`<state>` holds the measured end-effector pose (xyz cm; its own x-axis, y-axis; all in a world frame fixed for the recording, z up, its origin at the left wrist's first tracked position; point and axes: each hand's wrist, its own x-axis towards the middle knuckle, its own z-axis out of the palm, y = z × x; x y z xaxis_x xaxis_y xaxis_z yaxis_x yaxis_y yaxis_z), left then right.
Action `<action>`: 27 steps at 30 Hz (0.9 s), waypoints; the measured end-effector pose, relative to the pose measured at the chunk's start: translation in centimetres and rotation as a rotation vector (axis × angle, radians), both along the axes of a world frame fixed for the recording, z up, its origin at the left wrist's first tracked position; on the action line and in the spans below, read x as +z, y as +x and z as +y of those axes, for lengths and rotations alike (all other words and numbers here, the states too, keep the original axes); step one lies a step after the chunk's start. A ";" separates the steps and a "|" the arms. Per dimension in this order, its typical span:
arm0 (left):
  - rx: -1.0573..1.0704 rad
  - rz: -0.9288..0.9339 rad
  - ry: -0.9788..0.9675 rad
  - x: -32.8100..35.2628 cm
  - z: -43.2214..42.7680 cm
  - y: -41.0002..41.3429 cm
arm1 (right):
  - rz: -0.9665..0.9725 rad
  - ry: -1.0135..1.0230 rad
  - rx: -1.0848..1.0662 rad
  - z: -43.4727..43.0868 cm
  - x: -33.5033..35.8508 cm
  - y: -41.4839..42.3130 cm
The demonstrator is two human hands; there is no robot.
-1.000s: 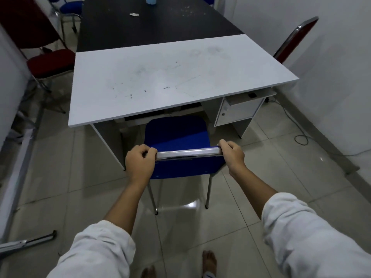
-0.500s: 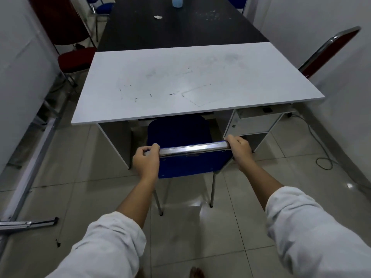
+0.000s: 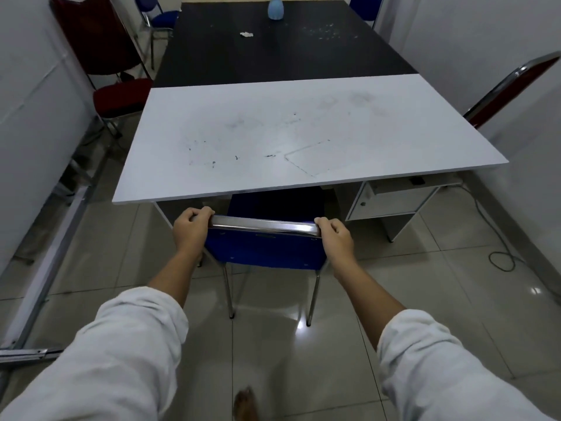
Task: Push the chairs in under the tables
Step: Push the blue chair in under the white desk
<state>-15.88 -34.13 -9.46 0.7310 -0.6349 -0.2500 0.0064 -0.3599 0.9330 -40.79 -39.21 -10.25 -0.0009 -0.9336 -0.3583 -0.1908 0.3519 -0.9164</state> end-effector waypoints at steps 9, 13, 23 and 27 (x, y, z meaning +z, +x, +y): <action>0.007 0.029 -0.046 -0.4 -2.8 1.7 | 0.023 -0.043 -0.142 -4.0 -0.3 3.2; 0.027 0.075 -0.057 -0.4 -4.8 0.8 | 0.053 -0.048 -0.115 -7.7 0.3 2.7; 0.009 0.115 -0.090 -0.3 -9.3 -0.5 | 0.071 -0.065 -0.113 -13.8 0.5 2.1; 0.015 0.132 -0.097 -0.4 -10.4 -0.4 | 0.080 -0.067 -0.090 -15.2 0.7 2.1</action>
